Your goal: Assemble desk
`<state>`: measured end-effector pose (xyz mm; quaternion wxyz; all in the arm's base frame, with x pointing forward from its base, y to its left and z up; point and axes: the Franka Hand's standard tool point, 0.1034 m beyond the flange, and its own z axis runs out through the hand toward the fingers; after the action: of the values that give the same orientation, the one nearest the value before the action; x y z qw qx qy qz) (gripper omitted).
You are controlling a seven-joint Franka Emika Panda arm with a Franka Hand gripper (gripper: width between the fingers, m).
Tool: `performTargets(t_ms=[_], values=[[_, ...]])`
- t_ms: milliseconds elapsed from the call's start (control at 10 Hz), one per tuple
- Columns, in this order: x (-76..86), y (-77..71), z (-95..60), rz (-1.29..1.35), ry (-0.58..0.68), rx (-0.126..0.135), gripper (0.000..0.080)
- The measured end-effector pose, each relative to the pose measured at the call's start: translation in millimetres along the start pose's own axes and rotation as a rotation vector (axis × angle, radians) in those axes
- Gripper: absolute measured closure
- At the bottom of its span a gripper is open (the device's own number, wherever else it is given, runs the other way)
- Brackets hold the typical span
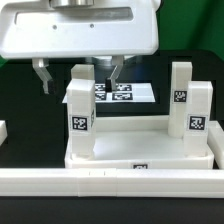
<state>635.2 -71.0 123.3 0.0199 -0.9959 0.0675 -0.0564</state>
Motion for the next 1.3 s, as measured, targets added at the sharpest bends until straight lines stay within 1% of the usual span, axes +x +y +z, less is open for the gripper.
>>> performTargets(t_ms=[100,200,300,400,500,800,900,1000,1100,1200,1300], values=[[1.9,0.3,0.2,-0.007,-0.065,0.004,0.0150],[1.0,-0.5,2.4,-0.008,-0.118,0.011,0.0150],[-1.7,-0.6,2.0,-0.010,-0.197,0.014,0.0150],[4.6,-0.2,1.5,-0.012,-0.214,0.016,0.0150],[8.1,0.8,1.5,-0.012,-0.202,0.013,0.0150],[12.9,2.2,-2.4,-0.011,-0.200,0.015,0.0150],[13.5,2.1,-2.0,-0.012,-0.195,0.014,0.0176],[14.1,0.6,-0.5,-0.014,-0.186,0.011,0.0176],[14.0,1.3,-0.5,-0.013,-0.186,0.011,0.0362],[14.0,1.8,-0.5,-0.012,-0.186,0.011,0.0362],[14.1,2.0,-0.5,-0.012,-0.186,0.011,0.0513]])
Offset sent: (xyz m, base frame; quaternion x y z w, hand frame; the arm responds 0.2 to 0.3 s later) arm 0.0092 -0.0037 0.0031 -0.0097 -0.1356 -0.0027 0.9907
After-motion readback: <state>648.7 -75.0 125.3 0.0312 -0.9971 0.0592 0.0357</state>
